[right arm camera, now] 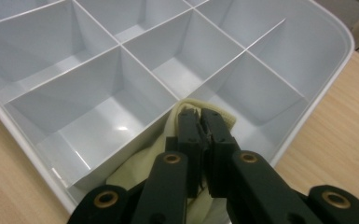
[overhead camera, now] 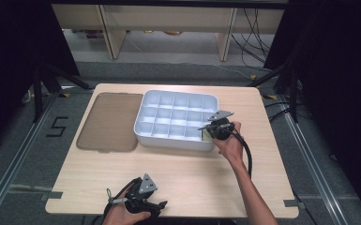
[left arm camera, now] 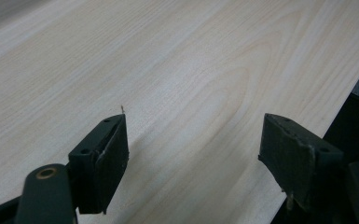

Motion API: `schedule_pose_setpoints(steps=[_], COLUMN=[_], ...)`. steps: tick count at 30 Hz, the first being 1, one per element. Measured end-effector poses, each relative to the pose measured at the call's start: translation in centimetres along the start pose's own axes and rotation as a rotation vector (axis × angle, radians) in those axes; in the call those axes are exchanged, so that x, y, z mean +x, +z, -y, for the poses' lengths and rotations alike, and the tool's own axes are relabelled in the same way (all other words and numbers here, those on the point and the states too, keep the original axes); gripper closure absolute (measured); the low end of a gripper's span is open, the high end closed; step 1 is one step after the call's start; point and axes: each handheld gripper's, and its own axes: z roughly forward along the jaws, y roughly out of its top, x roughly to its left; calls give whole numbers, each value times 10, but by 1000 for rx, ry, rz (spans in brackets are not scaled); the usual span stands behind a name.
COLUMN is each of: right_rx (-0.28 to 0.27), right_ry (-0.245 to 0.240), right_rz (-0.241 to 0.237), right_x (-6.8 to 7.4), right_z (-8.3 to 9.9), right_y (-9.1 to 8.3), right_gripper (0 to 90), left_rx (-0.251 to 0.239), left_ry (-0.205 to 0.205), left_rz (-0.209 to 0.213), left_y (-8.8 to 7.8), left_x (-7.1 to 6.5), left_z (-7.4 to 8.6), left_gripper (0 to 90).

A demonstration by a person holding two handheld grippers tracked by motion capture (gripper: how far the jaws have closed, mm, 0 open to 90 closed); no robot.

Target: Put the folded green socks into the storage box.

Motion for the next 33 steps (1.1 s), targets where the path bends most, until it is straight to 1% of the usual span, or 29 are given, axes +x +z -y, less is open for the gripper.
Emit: schedule_pose_setpoints(steps=[1, 2, 3, 4, 5, 7, 9, 10, 11, 12, 14, 16, 18, 19, 20, 21, 22, 23, 24, 25, 26, 27, 28, 29, 30, 31, 32, 33], right_rx=[-1, 9, 19, 26, 32, 49, 69, 68, 71, 78, 88, 94, 106, 112, 113, 122, 119, 128, 127, 131, 125, 124, 118, 108, 109, 94, 86, 78], right_ry=[-7, -12, -15, -11, -17, -23, -15, -23, -12, -11, -20, -19, -8, -12, -8, -2, -15, -6, 0, -13, -14, -15, -10, -9, 7, -12, -9, -6], right_rz=[1, 4, -1, -1, 4, 1, -4, -2, -4, -9, -15, -22, -30, -32, -35, -39, -36, -39, -36, -40, -39, -43, -43, -41, -50, -42, -41, -37], right_x=[0, 0, 1, 1, 1, 2, 3, 3, 4, 4, 3, 1, 1, 1, 1, 1, 1, 2, 2, 1, 1, 0, 1, 1, 2, 0, 0, -1], right_z=[1, 1, 1, 1, 2, 3, 3, 3, 3, 3, 3, 4, 5, 5, 5, 5, 4, 4, 4, 3, 3, 3, 2, 2, 2, 2, 2, 2], right_y=[1, 2, 2, 4, 5, 7, 9, 10, 10, 10, 11, 12, 14, 15, 15, 15, 16, 15, 15, 15, 15, 14, 12, 11, 8, 7, 5, 4], right_gripper=[874, 874, 875, 875, 875, 875, 875, 875, 875, 875, 875, 875, 876, 875, 876, 876, 876, 876, 876, 875, 875, 873, 870, 867, 862, 859, 856, 854], left_rx=[0, 3, 4, 4, 3, -1, 4, 0, 3, 4, 3, 3, 1, -1, -1, 1, 5, 2, 0, -1, -3, 1, -2, 0, -2, -2, -2, 1], left_ry=[7, 4, 7, 12, 10, 5, 17, 6, 16, 15, 15, 16, 12, 4, -5, 7, 12, 8, 8, 8, 5, 14, 11, 5, -12, -11, -11, 2], left_rz=[4, -5, -5, -6, 2, 1, -3, 2, -4, -3, -4, -5, -4, 4, 4, 3, -4, -1, 4, 2, 1, -6, 2, 6, 3, 2, 2, -3], left_y=[0, 0, 0, 0, 0, 0, 0, 0, 0, 0, 0, 0, 0, 0, 0, 0, 0, 0, 0, 0, -1, -1, -1, -1, 0, 0, 0, 0], left_x=[0, 0, 1, 1, 0, 0, 0, -1, 0, 0, 0, 0, 0, -1, -1, -1, 0, -1, -1, -1, -1, 0, 0, 0, 0, 0, 0, 0], left_z=[0, 0, 0, 0, 0, 0, 0, 0, 0, 0, 0, 0, 0, 0, 0, 0, 0, 0, 0, 0, 0, -1, -1, -1, 0, 0, 0, 0], left_gripper=[235, 235, 235, 235, 235, 235, 235, 235, 235, 235, 235, 235, 235, 235, 235, 235, 235, 235, 235, 235, 235, 235, 235, 235, 235, 235, 235, 235])
